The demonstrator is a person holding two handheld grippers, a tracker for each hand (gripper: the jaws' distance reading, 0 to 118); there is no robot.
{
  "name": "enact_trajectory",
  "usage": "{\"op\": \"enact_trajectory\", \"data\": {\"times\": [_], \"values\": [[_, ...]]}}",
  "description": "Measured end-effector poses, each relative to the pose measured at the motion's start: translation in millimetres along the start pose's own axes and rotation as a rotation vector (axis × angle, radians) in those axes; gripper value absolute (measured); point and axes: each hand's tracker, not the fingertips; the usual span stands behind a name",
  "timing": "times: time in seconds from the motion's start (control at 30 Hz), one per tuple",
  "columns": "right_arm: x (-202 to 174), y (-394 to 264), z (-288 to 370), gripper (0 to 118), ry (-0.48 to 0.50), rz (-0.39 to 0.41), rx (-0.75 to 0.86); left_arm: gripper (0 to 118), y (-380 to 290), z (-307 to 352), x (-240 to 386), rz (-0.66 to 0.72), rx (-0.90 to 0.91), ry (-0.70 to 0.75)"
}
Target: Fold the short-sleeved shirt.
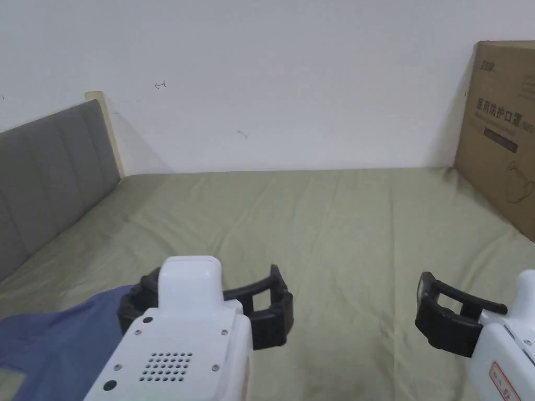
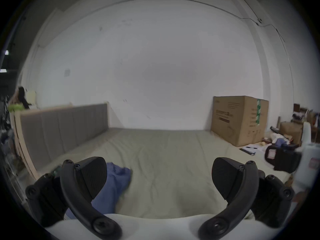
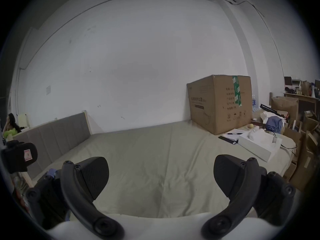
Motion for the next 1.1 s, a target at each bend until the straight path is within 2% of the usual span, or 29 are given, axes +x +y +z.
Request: {"op": "enact_trajectory", "data": {"times": [0.07, 0.2, 0.33, 0.37, 0.4, 0.43, 0.47, 0.5, 0.57, 0.6, 0.77, 0.9, 1.1], "values": [[-2, -4, -1, 118, -0.018, 0.033, -0.027, 118, -4, -3, -6, 0.092, -0.042, -0.051], [-8, -1, 3, 118, -0.015, 0.141, 0.033, 118, 0, -2, -10, 0.056, 0.025, 0.036], [-16, 4, 4, 114, 0.005, 0.191, 0.037, 115, 7, -1, -17, 0.042, 0.022, 0.060], [-17, 4, 4, 107, 0.008, 0.199, 0.038, 107, 8, -1, -18, 0.032, 0.011, 0.075], [-19, 4, 6, 90, 0.013, 0.201, 0.045, 78, 7, 1, -18, 0.021, 0.011, 0.081], [-19, 4, 7, 66, 0.024, 0.206, 0.047, 45, 6, 3, -18, 0.017, 0.025, 0.087], [-21, 5, 7, 44, 0.030, 0.210, 0.043, 18, 6, 3, -17, 0.012, 0.029, 0.108], [-22, 6, 6, 22, 0.028, 0.213, 0.039, 5, 5, 2, -17, 0.011, 0.031, 0.138], [-23, 6, 6, 10, 0.020, 0.211, 0.036, 0, 4, 1, -20, 0.020, 0.026, 0.136], [-23, 5, 6, 0, 0.014, 0.206, 0.039, 0, 4, 1, -22, 0.028, 0.023, 0.124], [-18, 6, 3, 0, 0.016, 0.164, 0.029, 0, 3, -1, -26, 0.001, 0.002, 0.094], [-22, 6, 0, 0, 0.030, 0.173, 0.013, 0, 7, -3, -32, 0.016, -0.001, 0.091], [-47, 10, -8, 0, 0.116, 0.180, 0.002, 0, 16, 3, -52, 0.044, 0.010, 0.136]]}}
